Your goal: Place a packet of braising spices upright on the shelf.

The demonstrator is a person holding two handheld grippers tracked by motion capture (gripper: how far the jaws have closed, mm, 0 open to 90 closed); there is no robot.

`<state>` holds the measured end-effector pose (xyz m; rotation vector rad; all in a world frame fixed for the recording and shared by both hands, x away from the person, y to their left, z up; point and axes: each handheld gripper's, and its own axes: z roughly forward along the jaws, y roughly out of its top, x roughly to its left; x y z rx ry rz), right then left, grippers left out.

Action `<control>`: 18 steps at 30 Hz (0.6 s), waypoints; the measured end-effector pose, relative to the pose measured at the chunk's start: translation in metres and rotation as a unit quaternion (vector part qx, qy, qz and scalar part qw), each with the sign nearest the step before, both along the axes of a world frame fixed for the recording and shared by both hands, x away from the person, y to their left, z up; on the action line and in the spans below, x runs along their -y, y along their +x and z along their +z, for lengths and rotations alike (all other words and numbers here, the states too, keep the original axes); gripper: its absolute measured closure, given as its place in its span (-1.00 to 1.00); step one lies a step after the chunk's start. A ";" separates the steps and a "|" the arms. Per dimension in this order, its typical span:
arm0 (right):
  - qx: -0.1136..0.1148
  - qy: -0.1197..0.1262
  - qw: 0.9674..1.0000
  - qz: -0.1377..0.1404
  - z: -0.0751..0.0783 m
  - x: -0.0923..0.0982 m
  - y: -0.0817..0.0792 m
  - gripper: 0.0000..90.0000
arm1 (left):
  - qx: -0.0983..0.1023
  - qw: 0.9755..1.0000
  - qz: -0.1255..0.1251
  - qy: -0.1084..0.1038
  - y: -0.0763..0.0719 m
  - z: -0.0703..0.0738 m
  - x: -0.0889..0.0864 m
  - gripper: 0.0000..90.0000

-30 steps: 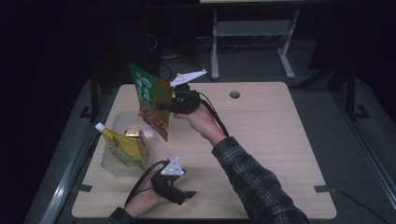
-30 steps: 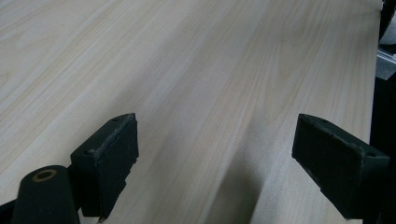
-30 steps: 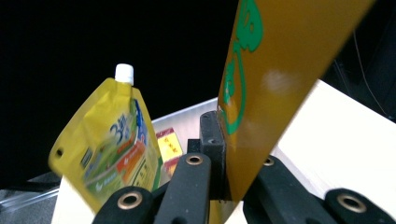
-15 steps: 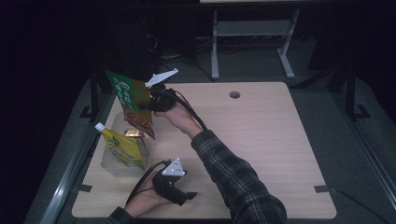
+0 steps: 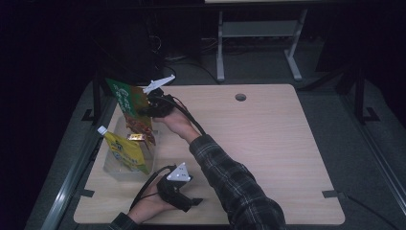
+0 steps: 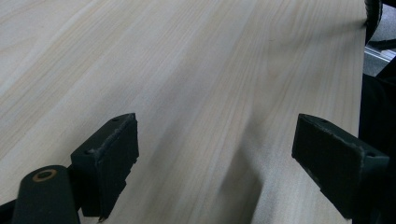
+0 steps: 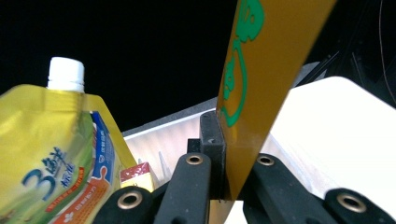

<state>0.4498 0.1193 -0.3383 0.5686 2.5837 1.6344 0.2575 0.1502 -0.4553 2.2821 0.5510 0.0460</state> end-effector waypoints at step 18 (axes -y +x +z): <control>0.006 -0.028 0.999 0.020 -0.009 -0.006 -0.007 0.78 | -0.003 1.000 -0.003 0.005 0.000 0.000 0.000 -0.69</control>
